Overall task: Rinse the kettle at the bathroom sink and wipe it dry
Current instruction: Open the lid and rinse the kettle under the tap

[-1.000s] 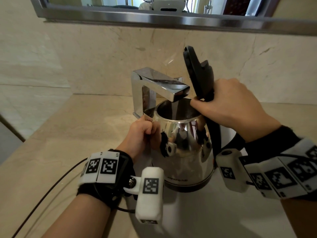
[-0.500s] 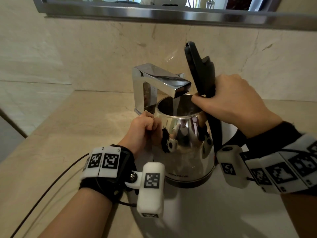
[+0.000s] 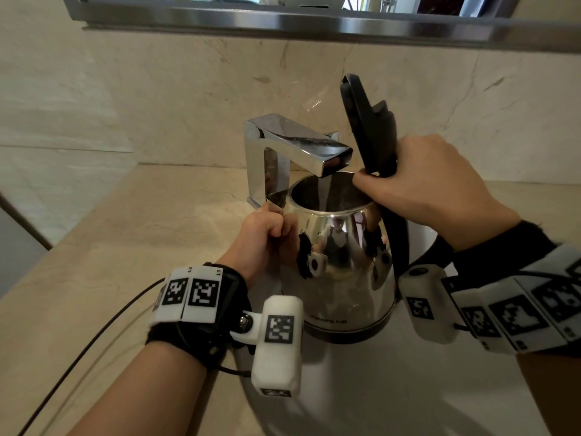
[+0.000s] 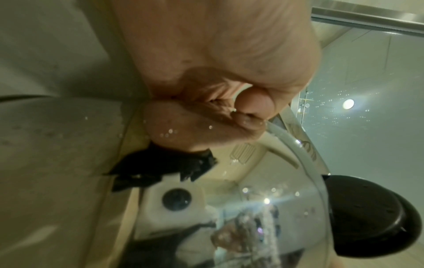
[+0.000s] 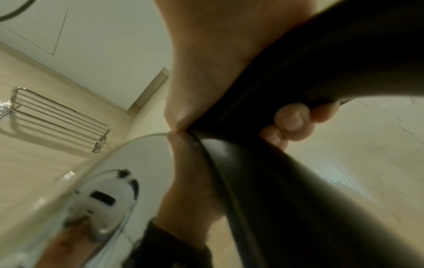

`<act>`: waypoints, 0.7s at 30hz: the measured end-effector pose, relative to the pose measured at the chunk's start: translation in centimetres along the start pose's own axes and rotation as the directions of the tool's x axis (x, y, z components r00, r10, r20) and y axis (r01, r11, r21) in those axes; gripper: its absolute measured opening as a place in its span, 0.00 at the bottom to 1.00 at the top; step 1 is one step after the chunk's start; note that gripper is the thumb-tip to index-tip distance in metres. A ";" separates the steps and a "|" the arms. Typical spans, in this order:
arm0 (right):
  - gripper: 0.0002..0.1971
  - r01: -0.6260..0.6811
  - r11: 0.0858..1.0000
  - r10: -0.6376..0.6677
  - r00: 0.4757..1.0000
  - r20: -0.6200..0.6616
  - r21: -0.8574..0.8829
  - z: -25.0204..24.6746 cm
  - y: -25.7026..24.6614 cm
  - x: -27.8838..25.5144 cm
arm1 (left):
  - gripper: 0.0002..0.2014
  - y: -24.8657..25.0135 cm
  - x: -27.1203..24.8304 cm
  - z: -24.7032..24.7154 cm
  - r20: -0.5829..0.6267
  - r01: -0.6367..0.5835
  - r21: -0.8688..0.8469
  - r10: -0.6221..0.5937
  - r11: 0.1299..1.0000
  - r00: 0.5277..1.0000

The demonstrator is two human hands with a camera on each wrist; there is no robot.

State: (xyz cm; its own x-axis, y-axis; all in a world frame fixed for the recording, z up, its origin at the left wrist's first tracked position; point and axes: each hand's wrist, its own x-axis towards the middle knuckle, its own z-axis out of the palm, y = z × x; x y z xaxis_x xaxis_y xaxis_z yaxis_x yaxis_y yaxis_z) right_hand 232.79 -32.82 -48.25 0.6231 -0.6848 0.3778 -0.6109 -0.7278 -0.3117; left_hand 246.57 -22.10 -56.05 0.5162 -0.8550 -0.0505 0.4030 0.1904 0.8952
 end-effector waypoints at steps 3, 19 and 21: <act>0.15 0.003 1.000 -0.003 1.000 -0.001 0.000 0.1 0.1 0.0 | 0.07 0.0 0.0 -0.2 0.010 0.002 0.024 -0.002 1.000 1.000; 0.19 -0.012 1.000 0.013 0.999 -0.041 0.028 1.1 1.2 -2.1 | 0.16 -0.2 0.6 -0.3 0.064 0.019 0.187 -0.032 0.982 0.997; 0.19 -0.015 1.000 0.015 1.000 -0.020 -0.018 1.5 1.3 -2.3 | 0.29 -0.1 0.8 -0.5 0.093 -0.010 0.230 -0.012 0.973 0.996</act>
State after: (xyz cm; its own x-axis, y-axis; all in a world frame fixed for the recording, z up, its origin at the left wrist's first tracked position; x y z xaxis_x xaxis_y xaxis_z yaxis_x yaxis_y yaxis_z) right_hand 231.32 -32.22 -50.83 0.6040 -0.6946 0.3908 -0.6287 -0.7166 -0.3019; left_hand 247.31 -22.51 -56.43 0.4394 -0.8981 -0.0197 0.2133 0.0830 0.9735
